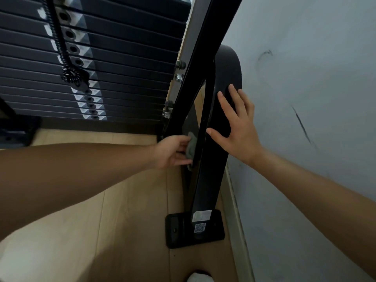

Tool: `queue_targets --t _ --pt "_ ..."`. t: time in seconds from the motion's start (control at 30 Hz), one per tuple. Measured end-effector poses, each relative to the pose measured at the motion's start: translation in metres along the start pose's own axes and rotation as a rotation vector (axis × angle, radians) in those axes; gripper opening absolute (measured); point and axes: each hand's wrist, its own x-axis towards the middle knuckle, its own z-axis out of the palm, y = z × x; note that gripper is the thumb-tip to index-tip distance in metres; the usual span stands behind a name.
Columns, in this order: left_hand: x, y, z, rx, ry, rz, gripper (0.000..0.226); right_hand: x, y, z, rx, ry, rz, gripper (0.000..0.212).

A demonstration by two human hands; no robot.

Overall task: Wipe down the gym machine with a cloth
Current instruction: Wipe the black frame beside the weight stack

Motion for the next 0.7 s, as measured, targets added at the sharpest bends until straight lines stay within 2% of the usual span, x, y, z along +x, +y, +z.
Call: queue_targets --t 0.13,0.27,0.4,0.5,0.6,0.7 --pt "-0.005 0.025 -0.001 -0.049 -0.001 0.118 0.034 0.001 0.004 0.002 -0.004 0.01 -0.014 0.085" --pt "-0.015 0.048 0.007 -0.043 -0.012 0.238 0.019 0.002 0.005 0.001 -0.022 0.012 -0.019 0.085" --pt "-0.019 0.054 0.015 -0.001 0.033 0.282 0.023 0.0 0.004 0.0 -0.021 0.006 -0.014 0.084" --pt "-0.018 0.041 0.017 0.042 0.101 0.25 0.03 0.001 0.002 -0.001 -0.03 -0.002 -0.014 0.084" --pt "-0.017 0.018 0.017 0.07 0.162 0.167 0.028 0.001 0.002 -0.002 -0.033 -0.005 -0.012 0.084" --pt "-0.014 -0.005 0.014 0.105 0.162 0.072 0.029 0.0 0.0 -0.002 -0.032 -0.002 -0.006 0.083"
